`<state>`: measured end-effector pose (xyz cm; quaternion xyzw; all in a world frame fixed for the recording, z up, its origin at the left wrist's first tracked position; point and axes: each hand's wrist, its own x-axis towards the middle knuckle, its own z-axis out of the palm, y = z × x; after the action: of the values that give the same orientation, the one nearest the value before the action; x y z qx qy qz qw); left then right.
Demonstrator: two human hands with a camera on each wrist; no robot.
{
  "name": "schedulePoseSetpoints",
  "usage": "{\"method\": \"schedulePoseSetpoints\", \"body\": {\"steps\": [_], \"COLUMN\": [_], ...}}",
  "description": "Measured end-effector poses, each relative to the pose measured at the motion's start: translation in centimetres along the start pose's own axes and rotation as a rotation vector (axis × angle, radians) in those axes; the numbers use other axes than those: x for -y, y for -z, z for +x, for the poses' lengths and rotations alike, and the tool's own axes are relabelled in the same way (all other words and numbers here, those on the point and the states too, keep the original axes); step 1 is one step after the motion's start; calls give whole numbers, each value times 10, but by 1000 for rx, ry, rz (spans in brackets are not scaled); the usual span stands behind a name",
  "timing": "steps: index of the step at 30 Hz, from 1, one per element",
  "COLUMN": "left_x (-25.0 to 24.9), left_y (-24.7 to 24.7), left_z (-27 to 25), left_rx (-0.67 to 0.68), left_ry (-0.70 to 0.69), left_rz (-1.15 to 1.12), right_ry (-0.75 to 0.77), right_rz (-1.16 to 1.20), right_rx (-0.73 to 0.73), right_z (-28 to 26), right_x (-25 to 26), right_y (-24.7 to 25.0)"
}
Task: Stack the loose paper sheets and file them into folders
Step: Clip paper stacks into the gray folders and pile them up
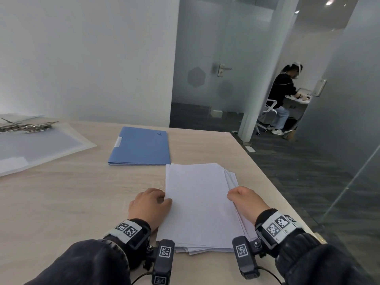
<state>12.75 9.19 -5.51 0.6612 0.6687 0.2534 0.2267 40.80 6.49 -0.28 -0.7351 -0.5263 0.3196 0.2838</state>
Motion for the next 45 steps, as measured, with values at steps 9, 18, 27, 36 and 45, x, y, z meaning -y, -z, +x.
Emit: {"method": "schedulePoseSetpoints", "body": {"steps": [9, 18, 27, 36, 45], "left_x": [-4, -8, -2, -2, -3], "left_y": [3, 6, 7, 6, 7], "left_z": [-2, -7, -8, -7, -8], "left_rx": [17, -59, -126, -109, -99], "left_ry": [31, 43, 73, 85, 86], "left_rz": [35, -38, -255, -244, -239], "right_ry": [-72, -71, -112, -190, -214], "right_rz": [-131, -146, -312, -505, -507], "right_rx": [-6, -15, -29, 11, 15], "right_z": [15, 17, 29, 42, 49], "right_x": [-11, 0, 0, 10, 10], "right_y": [-6, -5, -4, -7, -6]}}
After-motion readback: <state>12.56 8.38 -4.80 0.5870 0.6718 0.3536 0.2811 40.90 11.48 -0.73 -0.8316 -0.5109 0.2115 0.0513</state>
